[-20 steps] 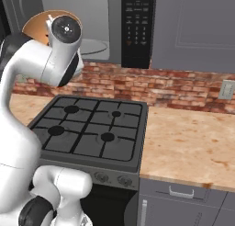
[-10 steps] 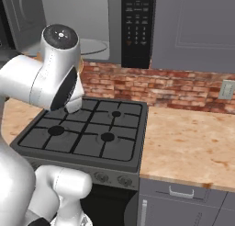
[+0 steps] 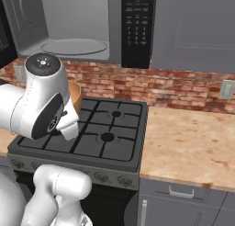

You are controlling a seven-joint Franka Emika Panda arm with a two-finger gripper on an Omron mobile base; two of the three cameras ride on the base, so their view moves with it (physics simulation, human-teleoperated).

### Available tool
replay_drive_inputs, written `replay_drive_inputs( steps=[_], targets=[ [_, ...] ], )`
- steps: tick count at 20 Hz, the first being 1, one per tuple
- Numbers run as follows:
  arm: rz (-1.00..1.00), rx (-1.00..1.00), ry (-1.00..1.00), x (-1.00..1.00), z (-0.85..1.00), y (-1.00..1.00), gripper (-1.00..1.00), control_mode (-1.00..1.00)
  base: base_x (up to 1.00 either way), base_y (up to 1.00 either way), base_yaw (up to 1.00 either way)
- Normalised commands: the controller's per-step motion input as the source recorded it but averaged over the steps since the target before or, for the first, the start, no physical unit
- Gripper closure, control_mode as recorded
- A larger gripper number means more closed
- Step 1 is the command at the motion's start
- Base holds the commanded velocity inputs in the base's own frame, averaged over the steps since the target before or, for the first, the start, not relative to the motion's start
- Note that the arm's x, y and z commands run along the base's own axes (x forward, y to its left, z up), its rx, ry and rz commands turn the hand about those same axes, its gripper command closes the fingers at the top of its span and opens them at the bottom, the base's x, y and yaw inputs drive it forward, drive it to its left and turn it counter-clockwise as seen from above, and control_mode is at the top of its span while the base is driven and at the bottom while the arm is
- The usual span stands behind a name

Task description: The microwave is finished heating the fish and bell pepper. Take the bowl containing the food and place it on the dining counter.

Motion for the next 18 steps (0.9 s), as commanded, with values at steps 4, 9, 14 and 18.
replay_drive_inputs(
  steps=[4,9,14,18],
  targets=[
    [0.00,0.00,0.00,0.00,0.00,0.00,1.00,-1.00,0.00,0.00,0.00],
    [0.00,0.00,0.00,0.00,0.00,0.00,1.00,-1.00,0.00,0.00,0.00],
    [0.00,0.00,0.00,0.00,0.00,-0.01,1.00,1.00,0.00,-0.15,0.03],
    [0.00,0.00,0.00,0.00,0.00,0.00,1.00,1.00,-0.17,-0.64,0.15]
  ],
)
